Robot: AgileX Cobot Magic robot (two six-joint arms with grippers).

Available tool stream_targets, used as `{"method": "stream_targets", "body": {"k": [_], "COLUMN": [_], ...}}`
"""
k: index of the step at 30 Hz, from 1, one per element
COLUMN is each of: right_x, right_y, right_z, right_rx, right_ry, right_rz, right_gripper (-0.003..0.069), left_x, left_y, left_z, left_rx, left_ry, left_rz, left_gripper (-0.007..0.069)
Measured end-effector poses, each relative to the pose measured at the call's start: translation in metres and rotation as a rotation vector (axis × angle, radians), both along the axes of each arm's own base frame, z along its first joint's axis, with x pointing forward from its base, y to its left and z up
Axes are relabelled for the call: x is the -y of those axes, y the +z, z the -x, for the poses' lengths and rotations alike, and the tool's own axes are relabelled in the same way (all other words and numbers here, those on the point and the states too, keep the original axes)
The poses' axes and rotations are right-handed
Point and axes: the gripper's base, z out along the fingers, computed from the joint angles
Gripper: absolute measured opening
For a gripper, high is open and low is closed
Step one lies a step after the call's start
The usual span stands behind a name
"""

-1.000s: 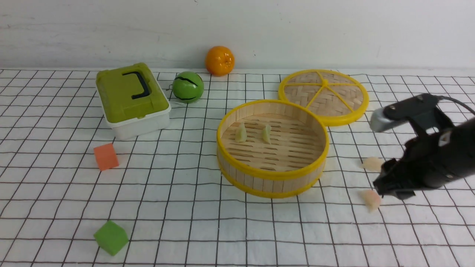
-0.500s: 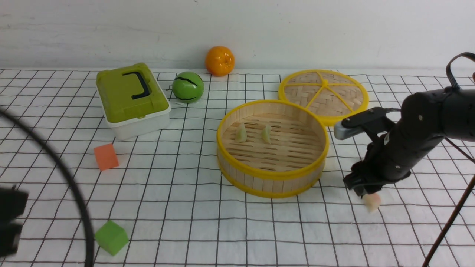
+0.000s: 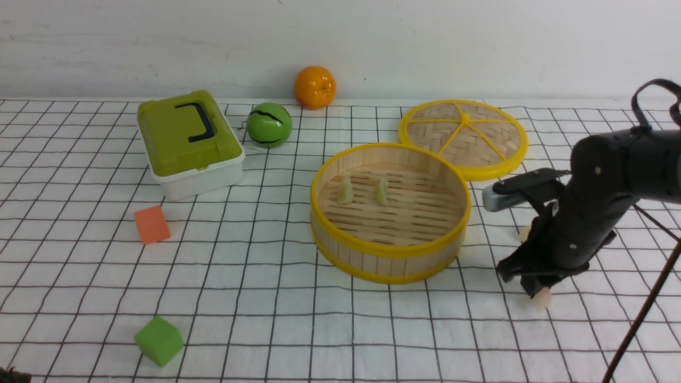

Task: Put the dumplings into the steamer on the table with the white tablecloth.
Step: 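Reach for and grasp a dumpling lying on the table beside the steamer, then place the dumpling in the bamboo steamer basket with the right gripper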

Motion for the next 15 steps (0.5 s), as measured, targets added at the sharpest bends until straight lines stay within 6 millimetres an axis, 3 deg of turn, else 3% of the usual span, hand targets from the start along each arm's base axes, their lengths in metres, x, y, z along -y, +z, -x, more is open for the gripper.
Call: {"method": "stream_targets", "body": {"k": [3,6,7,9,11,14,15], "right_x": [-0.002,-0.017,-0.017,-0.042,-0.062,-0.079,-0.087], "right_y": [0.03,0.075,0.075,0.104,0.111,0.102,0.09], "right_z": [-0.003,-0.011,-0.011,-0.02,-0.03,-0.046,-0.058], "right_rx": [0.049,0.158,0.159,0.264,0.337,0.383,0.405], "right_ry": [-0.009,-0.025,-0.024,0.029,0.076,0.098,0.103], "right_rz": [-0.033,-0.148,-0.148,-0.232,-0.266,-0.279,-0.28], "right_gripper": [0.0156,0.0156,0.0156,0.0156,0.0156,0.0156,0.0156], "left_x": [-0.001,-0.001,-0.001,0.0,0.0,0.0,0.0], "left_y": [0.004,0.008,0.008,0.01,0.01,0.011,0.011], "left_z": [0.002,0.003,0.003,0.003,0.002,0.002,0.002], "left_rx": [0.048,0.094,0.097,0.118,0.122,0.126,0.127], "left_ry": [-0.006,-0.015,-0.015,-0.021,-0.022,-0.023,-0.023], "left_rz": [0.031,0.054,0.054,0.065,0.066,0.067,0.066], "left_gripper": [-0.0012,-0.0012,-0.0012,-0.0012,-0.0012,-0.0012,-0.0012]}}
